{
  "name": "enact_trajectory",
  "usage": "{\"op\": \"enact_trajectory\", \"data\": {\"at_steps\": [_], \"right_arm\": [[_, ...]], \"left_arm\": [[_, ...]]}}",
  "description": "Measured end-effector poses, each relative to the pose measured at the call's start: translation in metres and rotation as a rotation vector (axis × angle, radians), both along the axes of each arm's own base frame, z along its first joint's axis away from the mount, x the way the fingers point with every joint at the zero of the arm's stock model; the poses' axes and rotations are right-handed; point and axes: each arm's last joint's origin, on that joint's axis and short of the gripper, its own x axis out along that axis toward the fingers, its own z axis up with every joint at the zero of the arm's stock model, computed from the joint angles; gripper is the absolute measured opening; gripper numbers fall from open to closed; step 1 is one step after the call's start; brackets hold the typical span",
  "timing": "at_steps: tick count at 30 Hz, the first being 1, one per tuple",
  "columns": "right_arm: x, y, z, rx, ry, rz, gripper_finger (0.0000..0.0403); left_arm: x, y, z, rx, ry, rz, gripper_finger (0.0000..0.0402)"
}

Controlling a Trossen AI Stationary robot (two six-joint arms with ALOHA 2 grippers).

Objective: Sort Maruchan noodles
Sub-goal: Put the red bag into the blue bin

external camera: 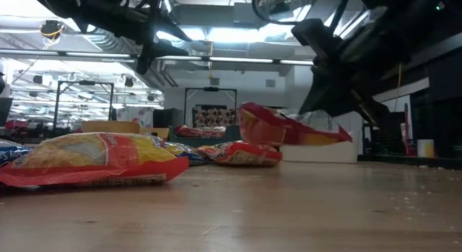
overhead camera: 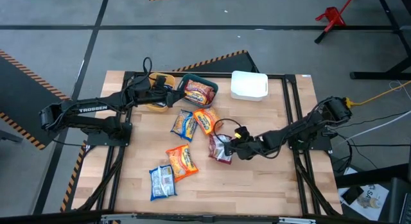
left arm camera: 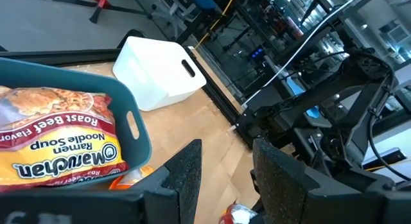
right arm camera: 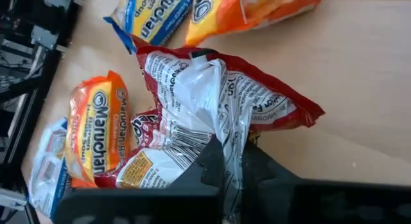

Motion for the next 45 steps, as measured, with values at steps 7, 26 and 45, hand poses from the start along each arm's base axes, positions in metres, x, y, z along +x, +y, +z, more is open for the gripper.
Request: {"op": "enact_trajectory", "data": {"at_steps": [7,26,45], "right_arm": [[0.005,-0.002,0.014,-0.044,-0.065,0.01,0.0002],[0.019,-0.074,0.074,-0.232,-0.356,0.01,0.0002],[0.023,-0.124,0.09,-0.32,-0.482,-0.026,0.0002]], "left_arm": [[-0.001,-0.001,-0.006,-0.053,0.049,-0.023,0.0133],[0.004,-0.011,-0.002,-0.107,-0.011,-0.132,0.0168],[0.03,-0.009,-0.013,-0.152,-0.07,-0.155,0.0211]]}}
